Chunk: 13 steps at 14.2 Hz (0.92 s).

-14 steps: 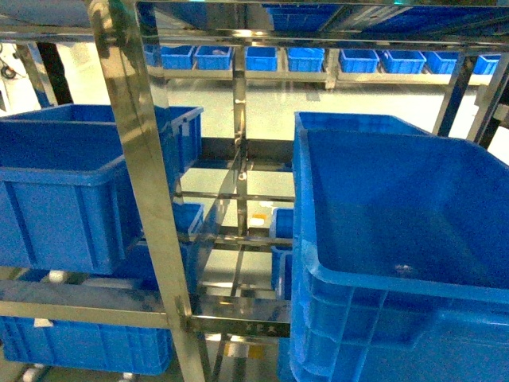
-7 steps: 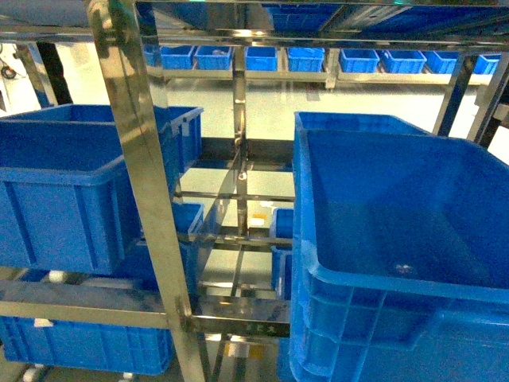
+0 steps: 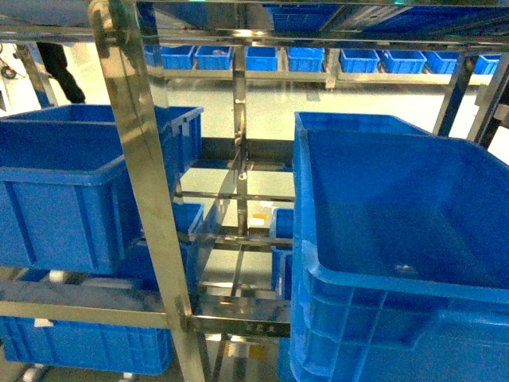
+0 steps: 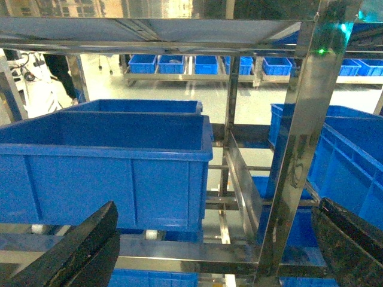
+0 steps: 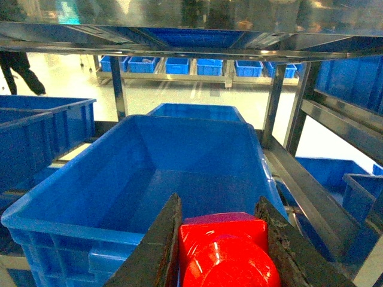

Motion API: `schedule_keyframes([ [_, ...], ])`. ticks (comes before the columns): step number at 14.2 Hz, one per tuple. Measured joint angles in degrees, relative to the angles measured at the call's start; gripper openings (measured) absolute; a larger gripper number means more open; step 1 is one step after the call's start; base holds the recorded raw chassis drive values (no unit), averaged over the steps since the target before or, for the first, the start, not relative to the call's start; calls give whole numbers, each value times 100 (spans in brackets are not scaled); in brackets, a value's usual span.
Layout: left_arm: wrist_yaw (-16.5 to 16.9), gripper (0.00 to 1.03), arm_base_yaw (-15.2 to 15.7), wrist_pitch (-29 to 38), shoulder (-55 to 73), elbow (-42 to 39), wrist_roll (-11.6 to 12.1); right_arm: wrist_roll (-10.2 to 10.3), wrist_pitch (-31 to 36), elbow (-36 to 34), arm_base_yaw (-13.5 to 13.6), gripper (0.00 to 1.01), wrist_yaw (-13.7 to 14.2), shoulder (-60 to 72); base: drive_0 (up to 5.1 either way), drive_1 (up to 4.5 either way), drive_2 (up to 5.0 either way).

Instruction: Pick red block from blue box to shelf

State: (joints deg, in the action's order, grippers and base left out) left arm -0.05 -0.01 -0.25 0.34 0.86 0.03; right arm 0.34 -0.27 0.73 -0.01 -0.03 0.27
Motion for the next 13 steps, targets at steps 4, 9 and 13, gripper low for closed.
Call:
schedule_keyframes([
  [4,2,98,0,0,0,0,0,0,0,0,0,28,0,0,0,0,0],
  [9,2,98,0,2,-2,0,0,-291,-131,612,824,28,629,1991,0,0,0],
  [13,2,98,0,0,0,0,0,50,2828,1821,1200,28,748,6470,0,0,0],
])
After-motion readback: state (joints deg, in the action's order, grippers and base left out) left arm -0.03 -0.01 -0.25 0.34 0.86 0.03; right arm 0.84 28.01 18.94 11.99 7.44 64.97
